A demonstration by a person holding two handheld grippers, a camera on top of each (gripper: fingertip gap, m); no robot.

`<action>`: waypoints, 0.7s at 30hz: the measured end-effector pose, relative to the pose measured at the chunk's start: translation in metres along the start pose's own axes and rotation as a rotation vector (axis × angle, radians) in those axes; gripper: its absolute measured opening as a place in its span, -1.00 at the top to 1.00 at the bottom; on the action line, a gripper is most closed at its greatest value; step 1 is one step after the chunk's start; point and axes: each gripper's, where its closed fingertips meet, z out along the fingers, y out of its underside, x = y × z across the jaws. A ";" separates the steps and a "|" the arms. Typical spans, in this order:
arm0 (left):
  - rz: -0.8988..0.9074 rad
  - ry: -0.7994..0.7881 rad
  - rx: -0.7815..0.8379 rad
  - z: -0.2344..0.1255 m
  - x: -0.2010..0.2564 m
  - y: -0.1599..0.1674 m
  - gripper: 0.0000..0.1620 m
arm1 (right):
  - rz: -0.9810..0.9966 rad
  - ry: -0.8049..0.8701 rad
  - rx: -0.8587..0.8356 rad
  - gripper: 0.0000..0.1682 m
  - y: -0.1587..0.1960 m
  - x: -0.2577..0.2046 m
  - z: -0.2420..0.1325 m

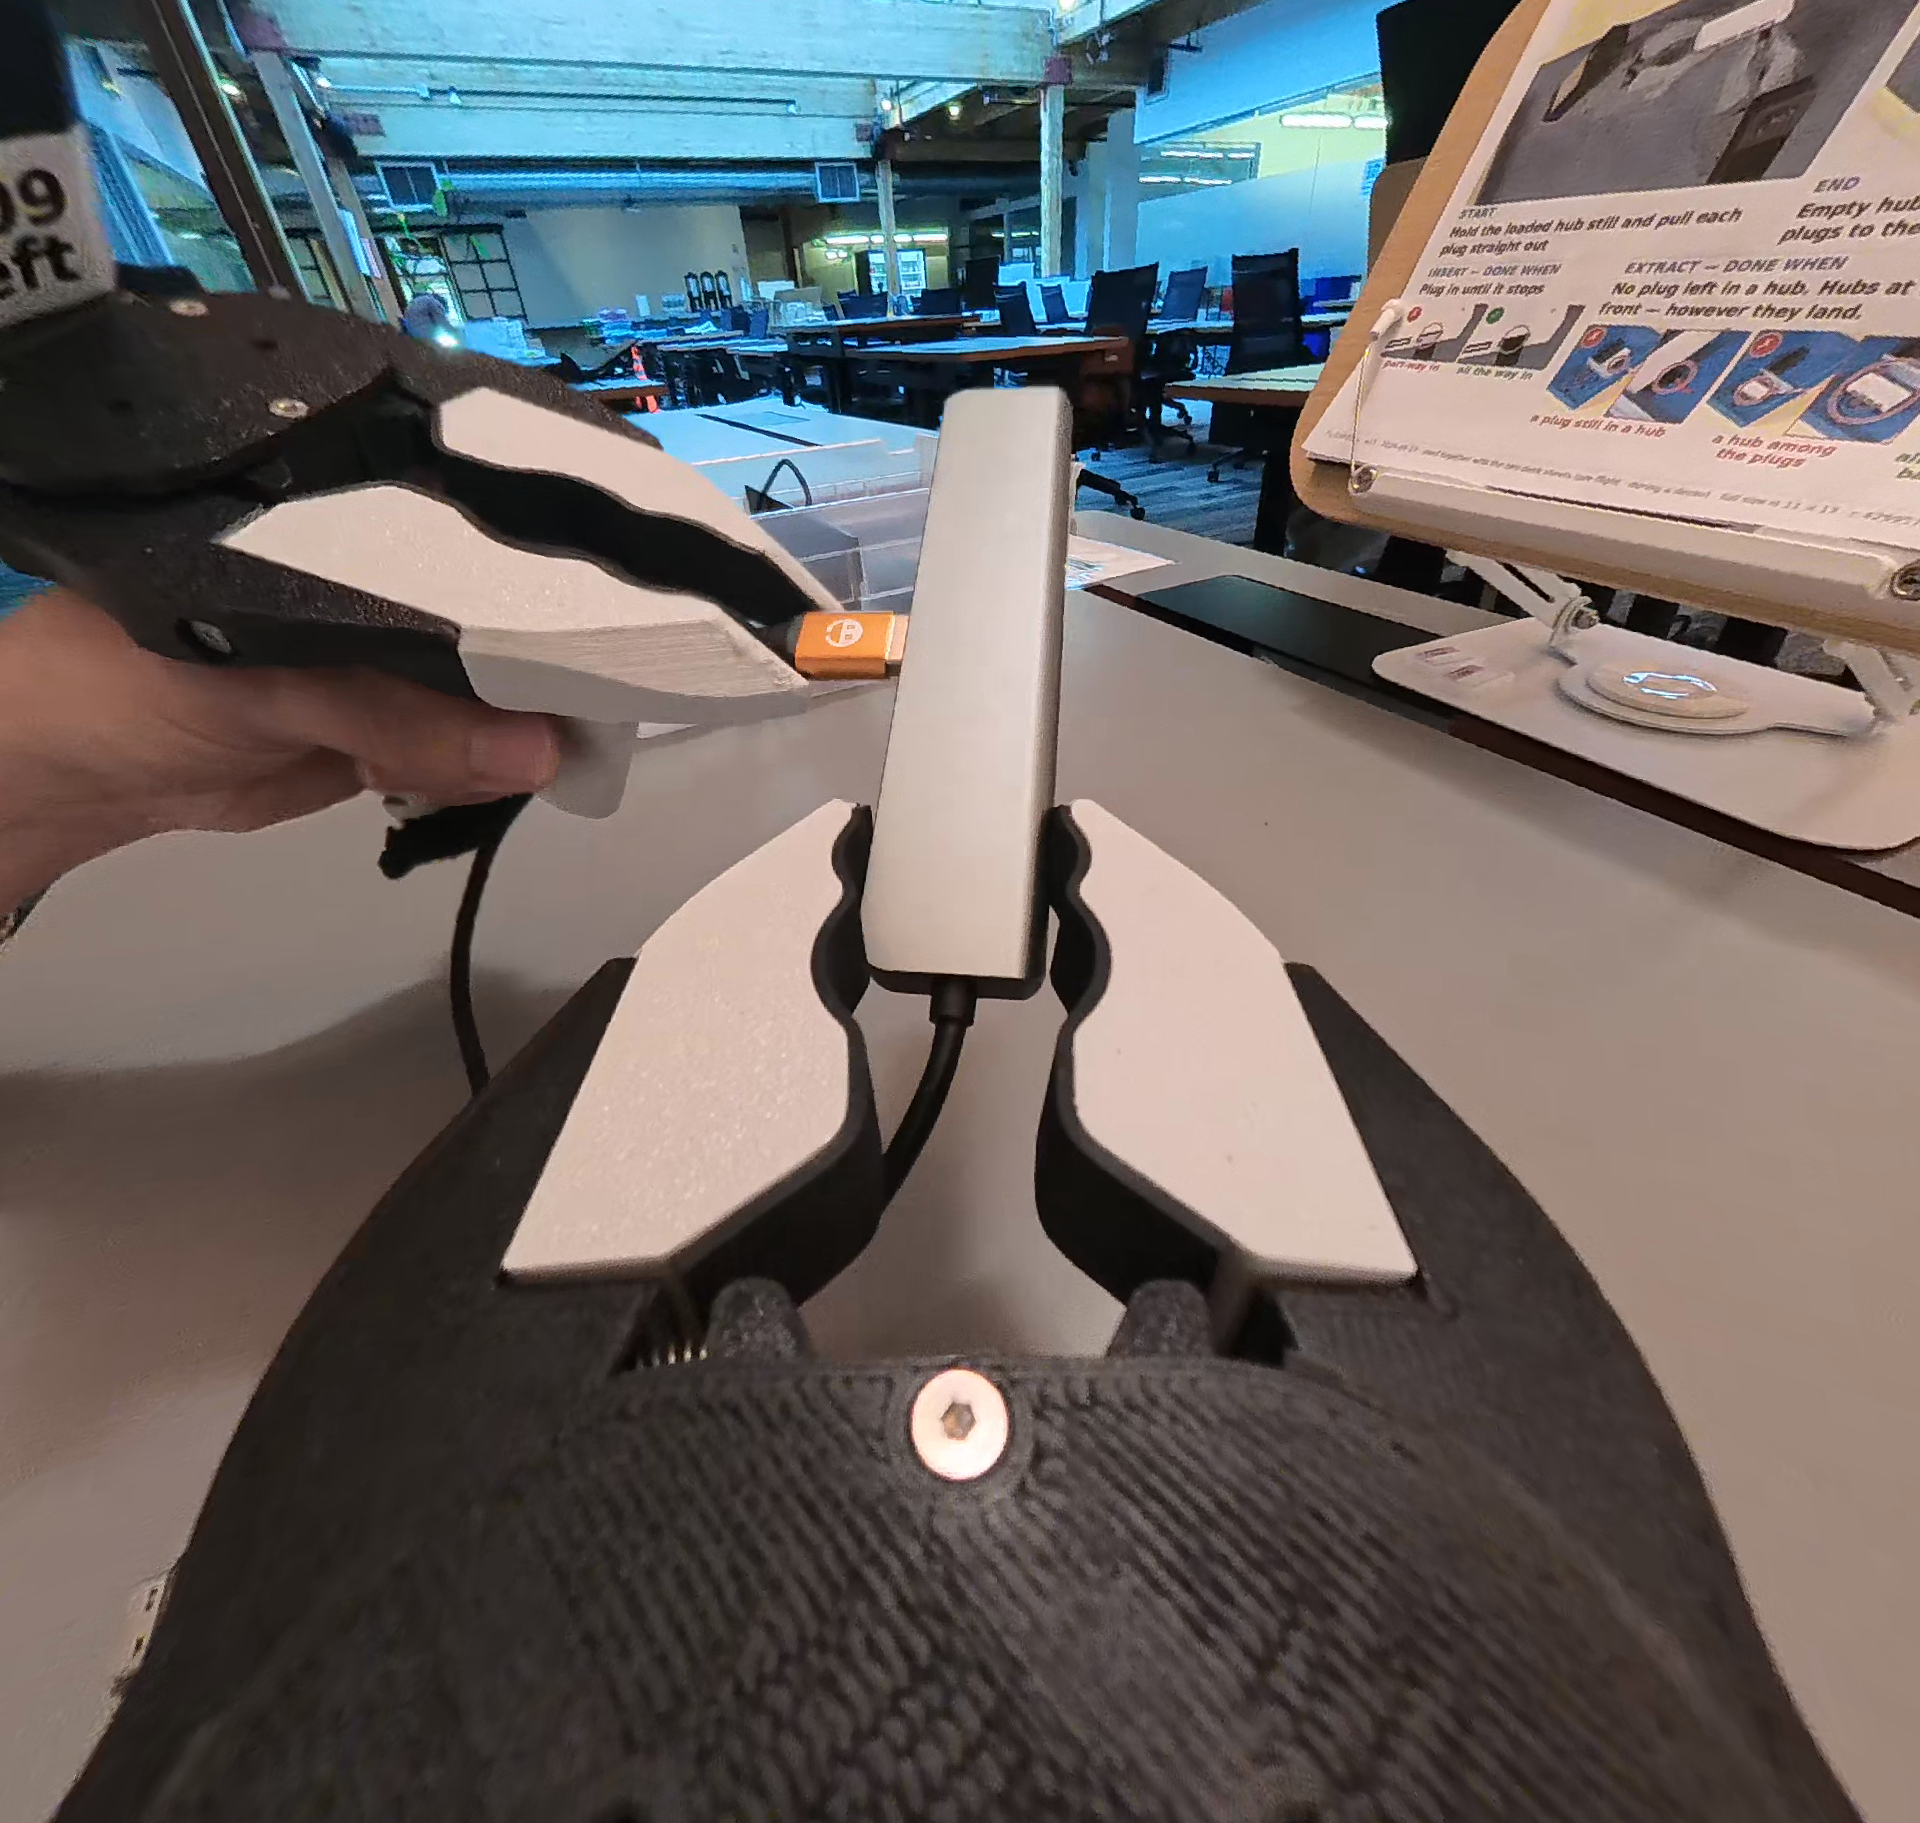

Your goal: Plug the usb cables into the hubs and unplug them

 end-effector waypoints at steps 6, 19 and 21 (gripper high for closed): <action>-0.128 0.017 0.132 -0.015 -0.006 -0.015 0.68 | 0.019 0.027 0.008 0.61 -0.001 0.005 -0.001; -0.226 -0.280 0.005 -0.142 -0.142 0.032 0.56 | 0.081 0.013 0.045 0.61 -0.005 0.010 -0.005; -0.262 -0.345 -0.136 -0.172 -0.177 0.061 0.56 | 0.089 0.008 0.053 0.61 -0.006 0.011 -0.006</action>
